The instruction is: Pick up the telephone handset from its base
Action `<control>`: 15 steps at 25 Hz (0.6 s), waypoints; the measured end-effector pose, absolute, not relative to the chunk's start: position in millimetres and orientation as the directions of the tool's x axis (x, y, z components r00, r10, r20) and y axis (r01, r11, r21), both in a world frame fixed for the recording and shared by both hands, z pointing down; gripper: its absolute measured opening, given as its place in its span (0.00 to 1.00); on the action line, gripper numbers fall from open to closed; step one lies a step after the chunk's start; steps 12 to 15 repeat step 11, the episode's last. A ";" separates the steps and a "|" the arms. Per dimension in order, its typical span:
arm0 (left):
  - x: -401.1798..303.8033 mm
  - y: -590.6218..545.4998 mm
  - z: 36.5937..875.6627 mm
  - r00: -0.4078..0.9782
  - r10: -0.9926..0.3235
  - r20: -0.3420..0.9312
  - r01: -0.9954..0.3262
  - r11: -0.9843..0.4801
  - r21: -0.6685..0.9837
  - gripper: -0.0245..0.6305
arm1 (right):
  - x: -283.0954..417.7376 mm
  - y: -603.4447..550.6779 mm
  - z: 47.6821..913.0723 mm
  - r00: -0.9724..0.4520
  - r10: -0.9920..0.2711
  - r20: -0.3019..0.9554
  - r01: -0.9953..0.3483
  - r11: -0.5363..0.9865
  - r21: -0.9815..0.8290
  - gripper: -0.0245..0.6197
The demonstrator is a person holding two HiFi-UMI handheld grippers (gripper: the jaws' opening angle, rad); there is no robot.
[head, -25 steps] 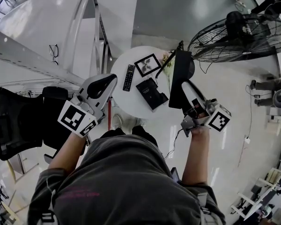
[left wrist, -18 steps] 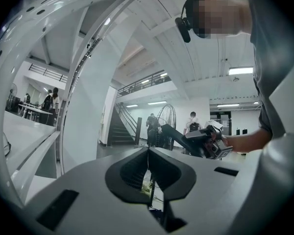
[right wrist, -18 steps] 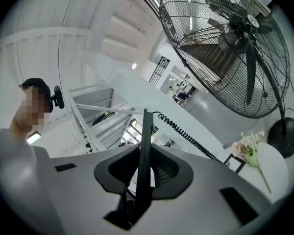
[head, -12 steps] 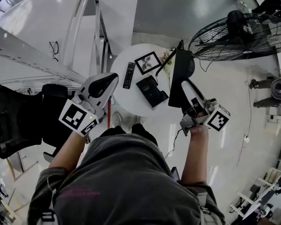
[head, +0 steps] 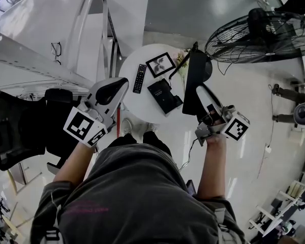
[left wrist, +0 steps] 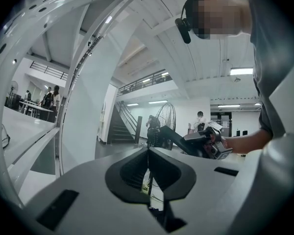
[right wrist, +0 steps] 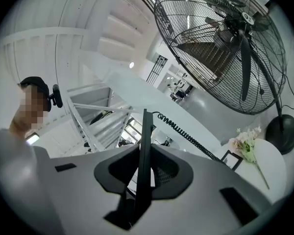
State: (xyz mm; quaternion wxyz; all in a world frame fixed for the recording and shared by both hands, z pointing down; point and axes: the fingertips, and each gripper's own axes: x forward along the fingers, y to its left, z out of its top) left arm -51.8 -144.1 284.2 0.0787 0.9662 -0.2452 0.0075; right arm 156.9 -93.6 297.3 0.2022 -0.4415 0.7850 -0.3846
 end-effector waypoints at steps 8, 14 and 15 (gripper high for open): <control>-43.6 -143.4 285.5 0.881 -0.470 0.056 -0.473 -0.868 0.152 0.07 | 164.4 -94.0 301.8 -0.523 -0.852 0.036 -0.537 0.296 -0.790 0.16; -40.3 -143.4 287.2 0.880 -0.472 0.059 -0.475 -0.867 0.153 0.07 | 165.2 -95.3 300.7 -0.535 -0.844 0.028 -0.535 0.313 -0.785 0.16; -40.3 -143.4 287.2 0.880 -0.472 0.059 -0.475 -0.867 0.153 0.07 | 165.2 -95.3 300.7 -0.535 -0.844 0.028 -0.535 0.313 -0.785 0.16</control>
